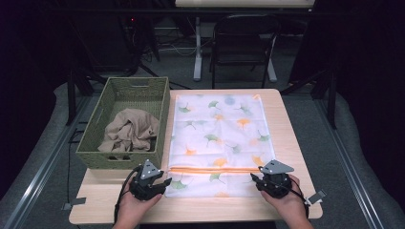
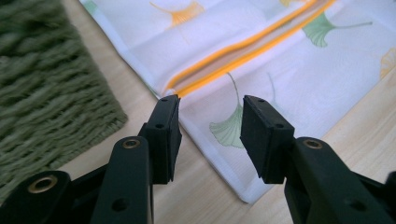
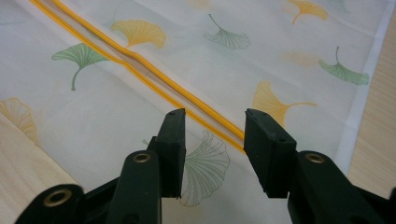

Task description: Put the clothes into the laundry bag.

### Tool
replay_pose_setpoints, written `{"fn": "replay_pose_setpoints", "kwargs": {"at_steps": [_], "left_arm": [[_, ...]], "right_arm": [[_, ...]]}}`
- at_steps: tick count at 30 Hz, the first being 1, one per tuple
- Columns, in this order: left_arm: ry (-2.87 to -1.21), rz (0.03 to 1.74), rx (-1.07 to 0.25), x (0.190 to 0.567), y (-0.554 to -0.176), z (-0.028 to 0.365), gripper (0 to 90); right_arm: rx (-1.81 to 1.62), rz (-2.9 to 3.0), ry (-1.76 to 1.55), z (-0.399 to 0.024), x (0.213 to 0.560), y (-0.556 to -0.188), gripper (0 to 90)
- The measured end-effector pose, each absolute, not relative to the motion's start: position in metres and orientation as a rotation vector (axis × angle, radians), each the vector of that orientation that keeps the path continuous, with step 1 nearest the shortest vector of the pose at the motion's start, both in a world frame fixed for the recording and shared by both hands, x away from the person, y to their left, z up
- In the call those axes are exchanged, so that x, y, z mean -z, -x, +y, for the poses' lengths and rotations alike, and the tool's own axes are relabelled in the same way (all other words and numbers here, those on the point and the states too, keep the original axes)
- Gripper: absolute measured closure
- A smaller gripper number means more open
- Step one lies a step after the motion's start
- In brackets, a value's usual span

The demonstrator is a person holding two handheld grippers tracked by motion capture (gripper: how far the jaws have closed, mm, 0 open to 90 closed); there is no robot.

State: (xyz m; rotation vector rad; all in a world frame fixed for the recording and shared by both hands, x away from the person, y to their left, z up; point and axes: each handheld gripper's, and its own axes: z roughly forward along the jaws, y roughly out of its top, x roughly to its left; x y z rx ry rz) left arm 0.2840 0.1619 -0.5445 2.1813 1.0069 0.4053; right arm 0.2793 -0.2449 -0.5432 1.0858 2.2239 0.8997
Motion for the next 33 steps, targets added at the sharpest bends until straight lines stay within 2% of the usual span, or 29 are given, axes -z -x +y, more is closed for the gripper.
{"fn": "replay_pose_setpoints", "kwargs": {"at_steps": [5, 16, 23, 33], "left_arm": [[-2.166, 1.009, -0.407, 0.545, -0.284, 0.158, 57.0], [-2.118, 1.018, -0.317, 0.543, -0.291, 0.159, 60.2], [-2.137, 1.010, -0.305, 0.536, -0.289, 0.158, 58.1], [-2.097, 1.029, -0.356, 0.524, -0.281, 0.165, 52.9]], "right_arm": [[-0.881, 2.230, -1.065, -0.244, 0.546, -0.274, 60.3], [-0.906, 2.232, -1.103, -0.246, 0.550, -0.270, 65.2], [-0.915, 2.243, -1.127, -0.250, 0.553, -0.270, 61.5], [-0.914, 2.208, -1.138, -0.249, 0.544, -0.266, 56.9]]}}
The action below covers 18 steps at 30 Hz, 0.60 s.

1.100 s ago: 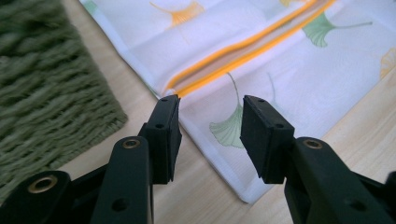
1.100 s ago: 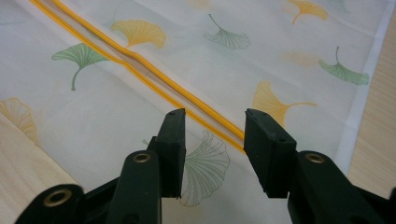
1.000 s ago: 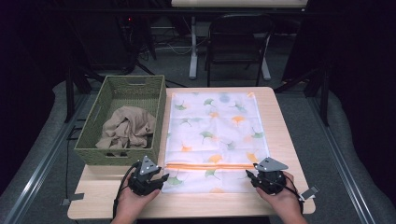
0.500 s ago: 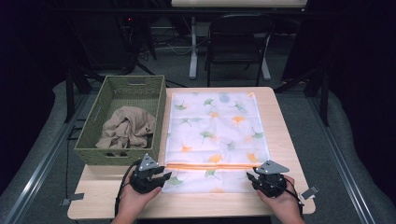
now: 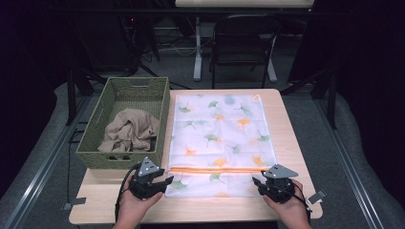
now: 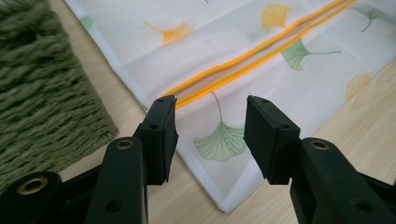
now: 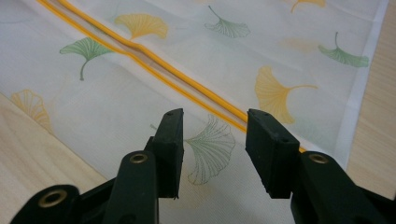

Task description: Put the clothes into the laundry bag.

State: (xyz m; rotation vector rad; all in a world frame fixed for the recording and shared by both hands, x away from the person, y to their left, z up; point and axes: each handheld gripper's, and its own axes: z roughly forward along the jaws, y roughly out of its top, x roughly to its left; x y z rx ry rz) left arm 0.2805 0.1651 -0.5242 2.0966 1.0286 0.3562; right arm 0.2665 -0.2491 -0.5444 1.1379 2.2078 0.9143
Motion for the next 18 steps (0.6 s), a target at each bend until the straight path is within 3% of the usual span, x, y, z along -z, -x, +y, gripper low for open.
{"fn": "replay_pose_setpoints", "kwargs": {"at_steps": [18], "left_arm": [[-1.970, 1.102, -0.424, 0.489, -0.274, 0.194, 47.8]], "right_arm": [[-0.930, 2.193, -1.157, -0.250, 0.544, -0.266, 53.3]]}}
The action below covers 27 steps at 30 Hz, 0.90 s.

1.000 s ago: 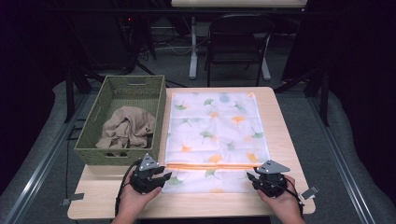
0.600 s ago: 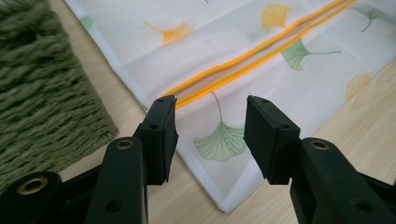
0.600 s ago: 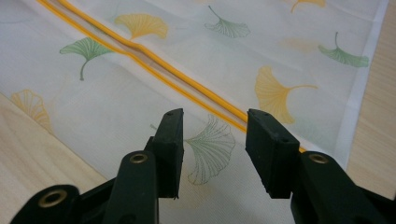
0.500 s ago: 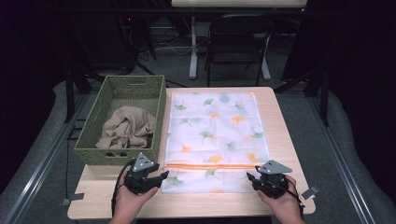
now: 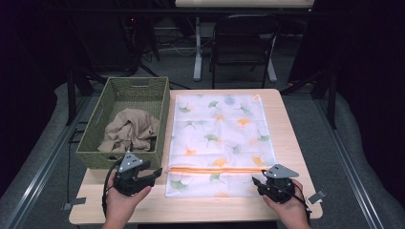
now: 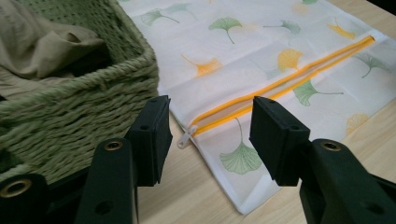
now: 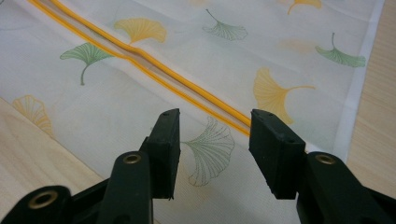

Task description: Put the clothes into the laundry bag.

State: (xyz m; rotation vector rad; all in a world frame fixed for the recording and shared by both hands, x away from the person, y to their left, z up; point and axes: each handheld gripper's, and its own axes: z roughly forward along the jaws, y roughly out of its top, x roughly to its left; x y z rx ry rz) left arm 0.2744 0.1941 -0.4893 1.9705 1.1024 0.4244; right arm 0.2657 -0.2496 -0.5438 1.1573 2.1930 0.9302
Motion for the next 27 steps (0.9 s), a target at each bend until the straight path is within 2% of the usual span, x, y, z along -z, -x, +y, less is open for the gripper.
{"fn": "replay_pose_setpoints", "kwargs": {"at_steps": [8, 13, 19, 23, 27], "left_arm": [[-1.990, 1.127, -0.462, 0.475, -0.273, 0.200, 43.6], [-1.988, 1.133, -0.428, 0.471, -0.276, 0.201, 41.3], [-1.992, 1.162, -0.415, 0.463, -0.283, 0.202, 37.9], [-2.007, 1.175, -0.380, 0.457, -0.292, 0.205, 36.8], [-1.996, 1.192, -0.373, 0.449, -0.302, 0.210, 34.5]], "right_arm": [[-0.936, 2.194, -1.160, -0.252, 0.544, -0.263, 53.3], [-0.934, 2.185, -1.177, -0.255, 0.545, -0.263, 52.0], [-0.908, 2.189, -1.182, -0.253, 0.546, -0.264, 48.7], [-0.913, 2.190, -1.179, -0.251, 0.546, -0.266, 42.6], [-0.928, 2.192, -1.182, -0.250, 0.546, -0.269, 40.0]]}}
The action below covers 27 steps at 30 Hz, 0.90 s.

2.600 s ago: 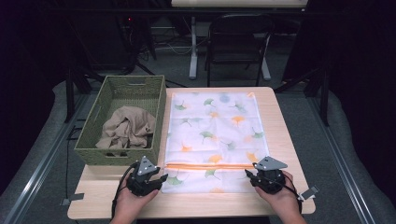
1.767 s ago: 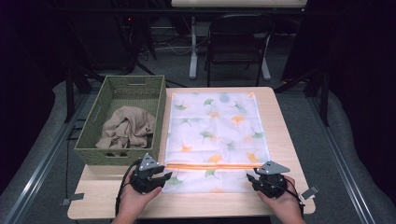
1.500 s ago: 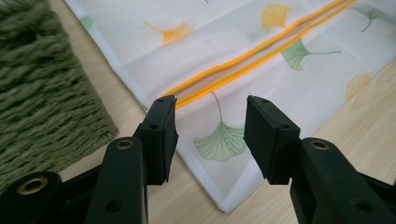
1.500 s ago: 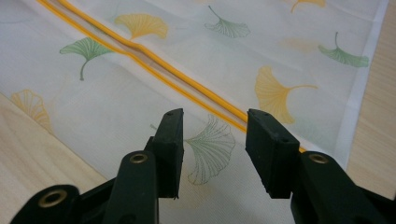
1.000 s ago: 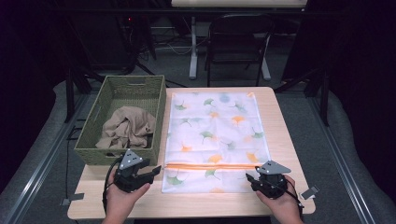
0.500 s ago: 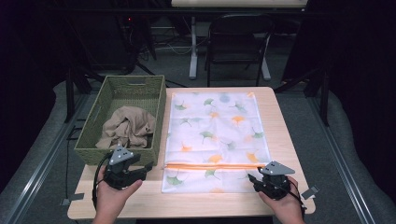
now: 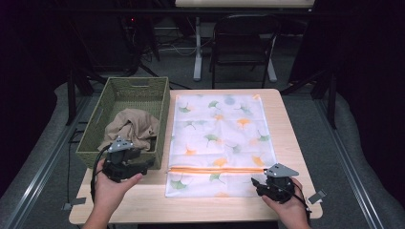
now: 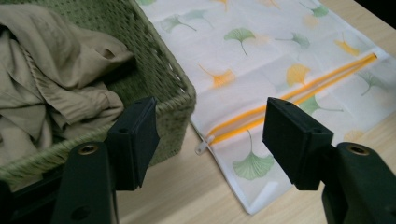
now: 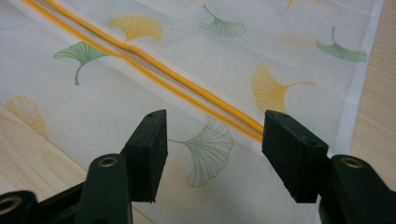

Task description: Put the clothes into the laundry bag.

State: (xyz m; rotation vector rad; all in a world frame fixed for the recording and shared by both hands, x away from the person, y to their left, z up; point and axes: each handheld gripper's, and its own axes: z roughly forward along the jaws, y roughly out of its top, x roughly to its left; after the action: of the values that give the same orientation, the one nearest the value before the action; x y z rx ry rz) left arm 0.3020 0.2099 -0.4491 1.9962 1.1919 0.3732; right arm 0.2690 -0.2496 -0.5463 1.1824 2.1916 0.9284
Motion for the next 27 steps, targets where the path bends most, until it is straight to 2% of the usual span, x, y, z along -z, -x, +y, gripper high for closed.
{"fn": "replay_pose_setpoints", "kwargs": {"at_steps": [2, 7, 12, 27], "left_arm": [[-2.001, 1.229, -0.381, 0.446, -0.308, 0.210, 34.0], [-2.002, 1.233, -0.306, 0.440, -0.321, 0.214, 33.8], [-2.009, 1.269, -0.310, 0.435, -0.337, 0.215, 30.1], [-2.009, 1.371, -0.343, 0.418, -0.366, 0.229, 29.8]], "right_arm": [[-0.926, 2.197, -1.178, -0.250, 0.547, -0.270, 38.6], [-0.914, 2.202, -1.185, -0.249, 0.547, -0.271, 38.0], [-0.904, 2.211, -1.184, -0.251, 0.550, -0.272, 35.2], [-0.888, 2.202, -1.184, -0.254, 0.551, -0.274, 33.1]]}}
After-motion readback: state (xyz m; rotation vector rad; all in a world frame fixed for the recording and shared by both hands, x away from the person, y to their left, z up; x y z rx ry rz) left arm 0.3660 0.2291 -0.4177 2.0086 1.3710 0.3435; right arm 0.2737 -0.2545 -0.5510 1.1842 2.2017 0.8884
